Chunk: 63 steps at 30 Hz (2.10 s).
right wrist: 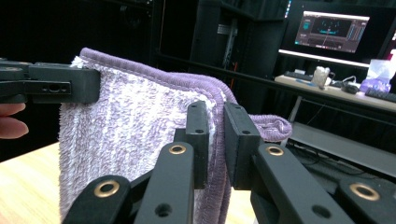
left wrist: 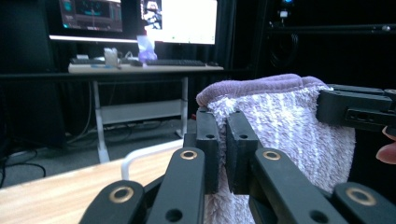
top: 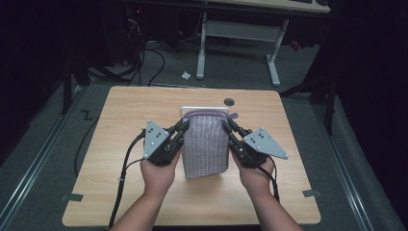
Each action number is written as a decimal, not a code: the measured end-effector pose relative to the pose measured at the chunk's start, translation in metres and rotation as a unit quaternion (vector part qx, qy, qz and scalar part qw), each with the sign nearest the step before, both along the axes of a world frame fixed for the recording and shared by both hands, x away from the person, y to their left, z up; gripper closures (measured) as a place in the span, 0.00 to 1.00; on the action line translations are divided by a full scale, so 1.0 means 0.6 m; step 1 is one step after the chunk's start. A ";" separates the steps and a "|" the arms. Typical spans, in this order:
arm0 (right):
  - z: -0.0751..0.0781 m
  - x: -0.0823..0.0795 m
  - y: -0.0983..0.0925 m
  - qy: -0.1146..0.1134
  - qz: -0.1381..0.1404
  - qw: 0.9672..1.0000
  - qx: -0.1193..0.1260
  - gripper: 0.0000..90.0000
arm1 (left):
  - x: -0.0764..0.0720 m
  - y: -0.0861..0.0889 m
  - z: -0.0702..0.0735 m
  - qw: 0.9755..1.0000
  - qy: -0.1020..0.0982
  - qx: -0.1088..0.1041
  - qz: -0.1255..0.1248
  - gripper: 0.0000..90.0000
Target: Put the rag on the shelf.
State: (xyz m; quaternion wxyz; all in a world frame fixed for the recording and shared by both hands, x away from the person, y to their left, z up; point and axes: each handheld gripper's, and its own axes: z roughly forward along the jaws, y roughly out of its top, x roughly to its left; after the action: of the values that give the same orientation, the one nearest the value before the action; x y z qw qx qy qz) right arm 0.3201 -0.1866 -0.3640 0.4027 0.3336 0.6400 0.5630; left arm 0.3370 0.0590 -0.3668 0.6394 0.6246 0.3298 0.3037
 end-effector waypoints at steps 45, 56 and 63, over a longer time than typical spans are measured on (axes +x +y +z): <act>0.076 0.190 -0.011 0.017 -0.029 0.999 0.035 0.91 | 0.208 -0.017 0.086 1.000 -0.001 0.011 -0.004 0.95; 0.077 0.239 -0.020 0.032 -0.043 0.998 0.040 0.91 | 0.251 -0.032 0.094 0.999 0.007 0.043 0.005 0.95; 0.079 0.262 -0.023 0.041 -0.048 0.997 0.039 0.91 | 0.288 -0.035 0.096 0.998 0.028 0.049 -0.002 0.95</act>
State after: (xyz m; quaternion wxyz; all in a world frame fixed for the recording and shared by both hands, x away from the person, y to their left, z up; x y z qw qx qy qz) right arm 0.4776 -0.2005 -0.3166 0.3895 0.4019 0.6168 0.5535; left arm 0.5096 0.0377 -0.3090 0.5990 0.6640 0.3317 0.3006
